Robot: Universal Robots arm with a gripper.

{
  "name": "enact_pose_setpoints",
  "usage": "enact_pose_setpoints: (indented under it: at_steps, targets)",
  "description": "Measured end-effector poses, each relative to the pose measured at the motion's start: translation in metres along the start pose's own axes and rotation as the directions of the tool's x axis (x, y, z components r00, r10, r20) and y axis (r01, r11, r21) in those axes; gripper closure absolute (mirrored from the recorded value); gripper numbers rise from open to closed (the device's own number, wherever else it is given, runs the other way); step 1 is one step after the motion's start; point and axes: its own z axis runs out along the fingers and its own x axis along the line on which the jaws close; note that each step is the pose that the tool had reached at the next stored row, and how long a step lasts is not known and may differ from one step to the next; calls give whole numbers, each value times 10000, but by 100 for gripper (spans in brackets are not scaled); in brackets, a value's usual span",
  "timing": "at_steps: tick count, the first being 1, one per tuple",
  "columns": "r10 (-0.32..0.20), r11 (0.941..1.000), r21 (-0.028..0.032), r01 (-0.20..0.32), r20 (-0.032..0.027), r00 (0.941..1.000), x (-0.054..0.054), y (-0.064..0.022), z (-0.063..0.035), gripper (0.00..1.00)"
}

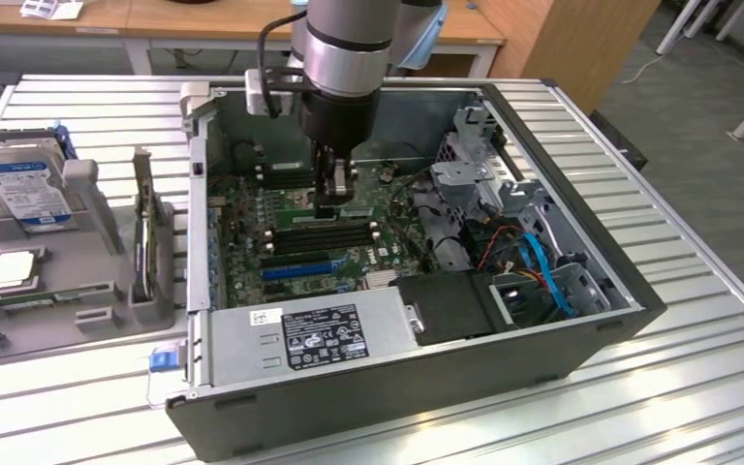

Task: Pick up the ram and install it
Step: 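Insert the ram into the slot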

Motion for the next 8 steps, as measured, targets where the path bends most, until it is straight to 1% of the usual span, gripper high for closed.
enact_pose_setpoints:
  at_steps: [4,8]
  targets:
    - [2,10000,1,-2,-13,10000,-3,-1,72,88]
    - [-4,10000,0,4,-19,10000,-3,-1,80,88]
